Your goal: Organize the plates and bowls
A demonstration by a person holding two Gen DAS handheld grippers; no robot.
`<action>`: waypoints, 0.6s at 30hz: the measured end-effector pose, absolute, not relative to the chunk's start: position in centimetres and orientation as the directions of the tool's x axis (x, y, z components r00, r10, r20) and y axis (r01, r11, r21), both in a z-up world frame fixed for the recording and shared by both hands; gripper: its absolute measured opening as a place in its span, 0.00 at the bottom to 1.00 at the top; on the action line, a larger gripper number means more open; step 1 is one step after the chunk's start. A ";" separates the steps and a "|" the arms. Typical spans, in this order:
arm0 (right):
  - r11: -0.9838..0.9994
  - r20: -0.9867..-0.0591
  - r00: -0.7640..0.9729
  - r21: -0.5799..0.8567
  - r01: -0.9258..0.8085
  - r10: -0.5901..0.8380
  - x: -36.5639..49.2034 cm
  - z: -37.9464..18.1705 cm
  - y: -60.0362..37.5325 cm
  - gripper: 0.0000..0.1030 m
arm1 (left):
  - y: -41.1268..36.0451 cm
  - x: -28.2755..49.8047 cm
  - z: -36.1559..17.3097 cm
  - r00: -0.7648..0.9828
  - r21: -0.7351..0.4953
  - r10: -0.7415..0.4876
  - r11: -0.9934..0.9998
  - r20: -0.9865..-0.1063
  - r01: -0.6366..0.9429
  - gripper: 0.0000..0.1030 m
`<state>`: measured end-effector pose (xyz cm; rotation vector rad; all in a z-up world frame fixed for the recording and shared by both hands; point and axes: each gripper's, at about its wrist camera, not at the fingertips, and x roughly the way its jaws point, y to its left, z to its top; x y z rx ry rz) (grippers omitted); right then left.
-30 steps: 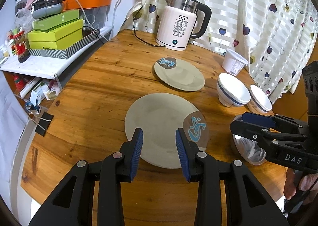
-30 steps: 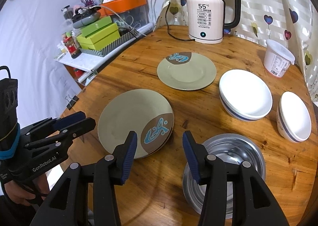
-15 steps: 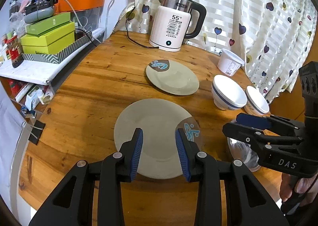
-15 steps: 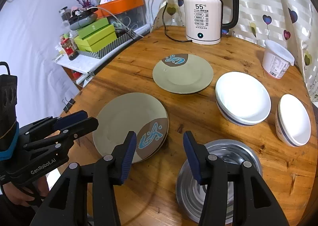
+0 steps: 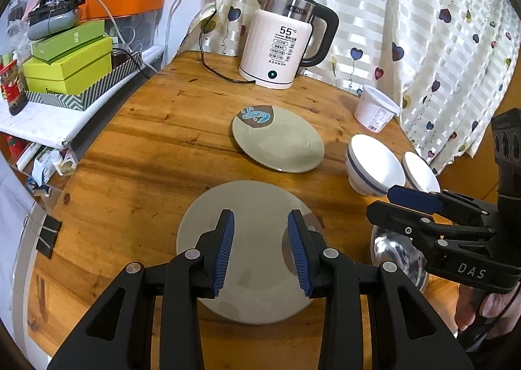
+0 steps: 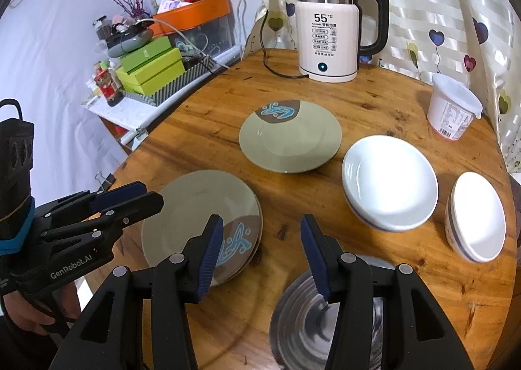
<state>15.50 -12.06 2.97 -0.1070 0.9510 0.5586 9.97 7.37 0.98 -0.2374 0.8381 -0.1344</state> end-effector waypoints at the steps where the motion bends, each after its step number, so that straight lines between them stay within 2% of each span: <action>1: 0.854 -0.794 0.453 0.153 -0.497 0.406 15.8 3.0 -12.1 0.48 | 7.4 10.3 1.1 0.662 -0.262 -0.215 0.965 -0.718 0.029 0.34; 18: 0.851 -0.801 0.456 0.122 -0.511 0.389 24.5 3.9 -11.8 0.48 | 8.9 18.9 0.6 0.639 -0.293 -0.243 0.956 -0.730 0.030 0.35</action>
